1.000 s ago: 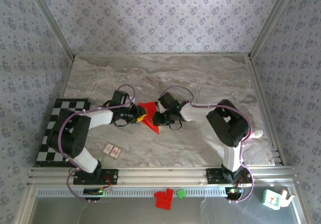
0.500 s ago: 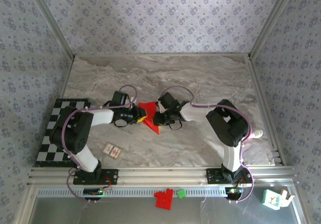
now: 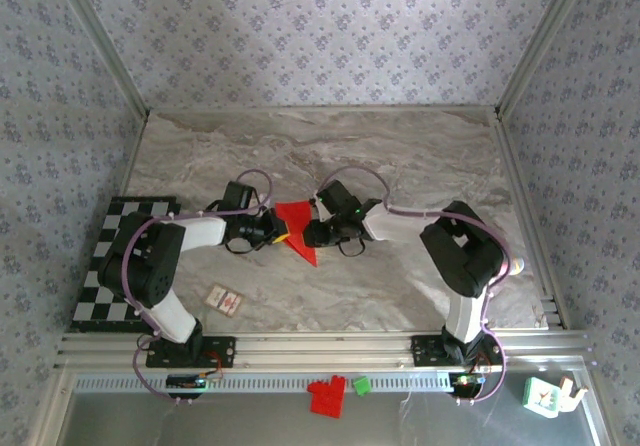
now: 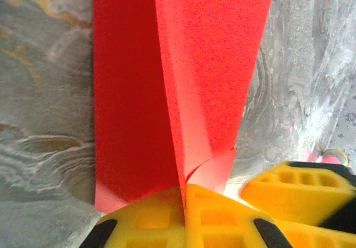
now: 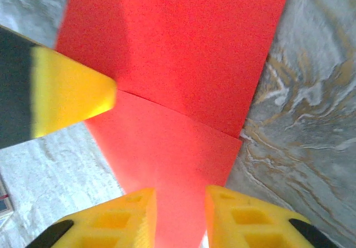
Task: Fold a paper plane with a square sheet of paper (pick it up from the middle)
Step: Fourth fold the wing at the center of the table.
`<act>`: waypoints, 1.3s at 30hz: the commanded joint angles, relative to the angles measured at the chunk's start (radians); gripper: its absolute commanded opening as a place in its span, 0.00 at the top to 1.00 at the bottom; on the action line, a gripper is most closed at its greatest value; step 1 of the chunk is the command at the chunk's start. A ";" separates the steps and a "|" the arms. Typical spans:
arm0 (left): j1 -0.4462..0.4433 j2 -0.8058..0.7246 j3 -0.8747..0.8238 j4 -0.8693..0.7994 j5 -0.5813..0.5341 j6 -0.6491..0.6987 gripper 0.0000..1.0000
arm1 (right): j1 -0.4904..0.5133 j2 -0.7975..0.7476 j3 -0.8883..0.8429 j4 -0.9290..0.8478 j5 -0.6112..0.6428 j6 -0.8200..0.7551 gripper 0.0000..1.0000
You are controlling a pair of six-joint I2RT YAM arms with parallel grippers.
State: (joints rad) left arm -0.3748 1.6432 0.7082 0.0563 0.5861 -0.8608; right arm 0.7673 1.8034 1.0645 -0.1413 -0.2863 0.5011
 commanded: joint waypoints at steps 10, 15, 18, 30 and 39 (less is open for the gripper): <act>-0.083 -0.110 0.122 -0.284 -0.272 -0.210 0.97 | 0.160 -0.105 -0.038 -0.031 0.450 -0.112 0.53; -0.091 -0.090 0.144 -0.319 -0.292 -0.265 0.97 | 0.222 -0.049 -0.018 -0.002 0.467 -0.146 0.52; -0.095 -0.078 0.147 -0.321 -0.283 -0.282 0.97 | 0.238 -0.019 -0.007 0.016 0.466 -0.157 0.54; -0.095 -0.077 0.143 -0.319 -0.259 -0.317 0.97 | 0.243 0.051 0.023 0.069 0.439 -0.191 0.66; -0.090 -0.078 0.124 -0.291 -0.229 -0.367 0.96 | 0.243 0.068 0.023 0.082 0.470 -0.197 0.66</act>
State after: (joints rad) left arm -0.4648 1.5616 0.8261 -0.2382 0.3294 -1.1969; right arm 1.0080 1.8599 1.0706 -0.0700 0.1474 0.3202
